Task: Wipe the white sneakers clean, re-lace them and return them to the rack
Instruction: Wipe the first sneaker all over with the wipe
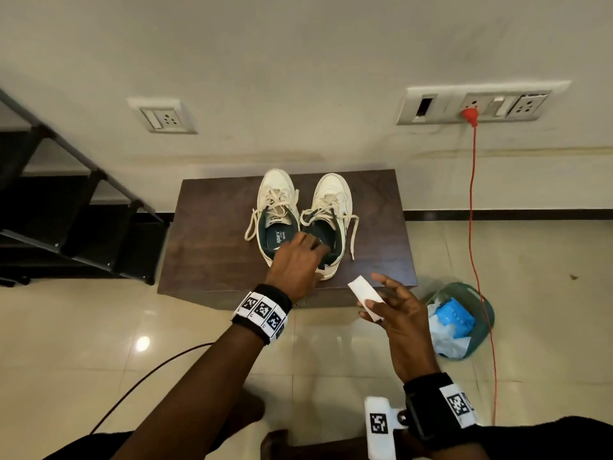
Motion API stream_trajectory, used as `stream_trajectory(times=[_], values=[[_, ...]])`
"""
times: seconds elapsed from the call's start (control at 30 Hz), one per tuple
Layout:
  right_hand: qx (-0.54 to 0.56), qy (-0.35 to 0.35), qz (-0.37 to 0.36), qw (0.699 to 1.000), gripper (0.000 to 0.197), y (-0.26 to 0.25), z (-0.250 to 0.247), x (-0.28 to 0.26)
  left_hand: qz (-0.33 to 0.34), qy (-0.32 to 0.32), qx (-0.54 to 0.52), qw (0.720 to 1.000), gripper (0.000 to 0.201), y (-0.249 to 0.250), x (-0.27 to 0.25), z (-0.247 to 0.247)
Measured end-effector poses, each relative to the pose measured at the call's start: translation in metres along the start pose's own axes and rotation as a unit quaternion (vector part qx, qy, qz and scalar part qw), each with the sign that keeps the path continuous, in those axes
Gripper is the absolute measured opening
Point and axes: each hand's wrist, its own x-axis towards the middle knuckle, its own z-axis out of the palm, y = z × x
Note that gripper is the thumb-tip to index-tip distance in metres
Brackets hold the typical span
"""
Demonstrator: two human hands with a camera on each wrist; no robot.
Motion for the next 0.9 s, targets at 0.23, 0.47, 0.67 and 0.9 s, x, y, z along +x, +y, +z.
stream_trajectory(times=[0.23,0.47,0.67,0.9], values=[[-0.022,0.055,0.015,0.998,0.047,0.013,0.002,0.013,0.073,0.114,0.017,0.991,0.029,-0.003,0.003,0.025],[0.02,0.12,0.089,0.989,0.017,0.019,0.019,0.021,0.098,0.099,-0.018,0.99,0.032,-0.005,0.002,0.021],[-0.013,0.178,0.085,0.98,0.009,0.019,0.029,0.019,0.017,0.109,-0.149,0.983,0.024,-0.011,-0.006,0.014],[-0.09,0.194,-0.059,0.975,0.02,0.02,0.031,0.016,0.065,0.146,-0.128,0.979,0.036,0.013,-0.006,0.009]])
